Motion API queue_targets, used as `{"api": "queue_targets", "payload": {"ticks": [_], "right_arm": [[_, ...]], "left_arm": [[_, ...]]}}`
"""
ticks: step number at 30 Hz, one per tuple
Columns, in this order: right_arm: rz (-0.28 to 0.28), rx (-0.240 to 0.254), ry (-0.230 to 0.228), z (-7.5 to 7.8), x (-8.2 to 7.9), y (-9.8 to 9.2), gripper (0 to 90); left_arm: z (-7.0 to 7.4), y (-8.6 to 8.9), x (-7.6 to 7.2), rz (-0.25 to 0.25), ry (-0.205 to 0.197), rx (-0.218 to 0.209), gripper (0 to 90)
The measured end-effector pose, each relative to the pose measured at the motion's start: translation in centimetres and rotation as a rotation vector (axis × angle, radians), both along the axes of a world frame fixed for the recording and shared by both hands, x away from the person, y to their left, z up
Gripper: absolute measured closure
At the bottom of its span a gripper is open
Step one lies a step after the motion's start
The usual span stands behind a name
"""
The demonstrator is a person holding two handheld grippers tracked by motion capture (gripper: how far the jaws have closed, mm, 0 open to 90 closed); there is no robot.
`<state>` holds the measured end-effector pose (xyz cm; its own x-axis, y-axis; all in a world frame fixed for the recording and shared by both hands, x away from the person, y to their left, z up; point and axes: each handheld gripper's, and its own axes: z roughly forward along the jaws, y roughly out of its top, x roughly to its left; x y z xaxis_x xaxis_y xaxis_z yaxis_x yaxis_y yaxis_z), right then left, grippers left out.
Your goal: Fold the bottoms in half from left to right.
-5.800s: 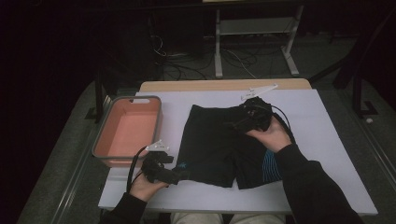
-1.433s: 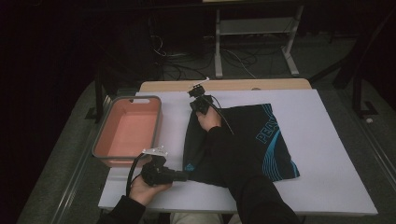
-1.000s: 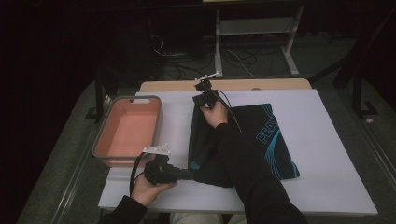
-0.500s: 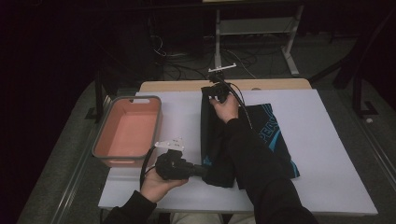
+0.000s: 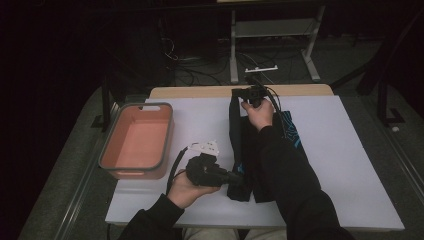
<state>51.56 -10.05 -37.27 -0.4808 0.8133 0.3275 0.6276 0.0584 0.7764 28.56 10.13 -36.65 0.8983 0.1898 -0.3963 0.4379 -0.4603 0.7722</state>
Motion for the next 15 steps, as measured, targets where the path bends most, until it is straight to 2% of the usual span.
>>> {"api": "queue_targets", "payload": {"ticks": [12, 15], "right_arm": [[-0.058, 0.039, -0.02, 1.7, -0.4, -4.6, 84.7], [-0.072, 0.058, -0.025, 2.2, -0.5, -6.1, 84.7]], "left_arm": [[1.9, -4.2, 0.8, -0.082, -0.043, 0.002, 85.5], [2.3, -5.1, 1.1, -0.1, -0.025, -0.002, 85.5]]}}
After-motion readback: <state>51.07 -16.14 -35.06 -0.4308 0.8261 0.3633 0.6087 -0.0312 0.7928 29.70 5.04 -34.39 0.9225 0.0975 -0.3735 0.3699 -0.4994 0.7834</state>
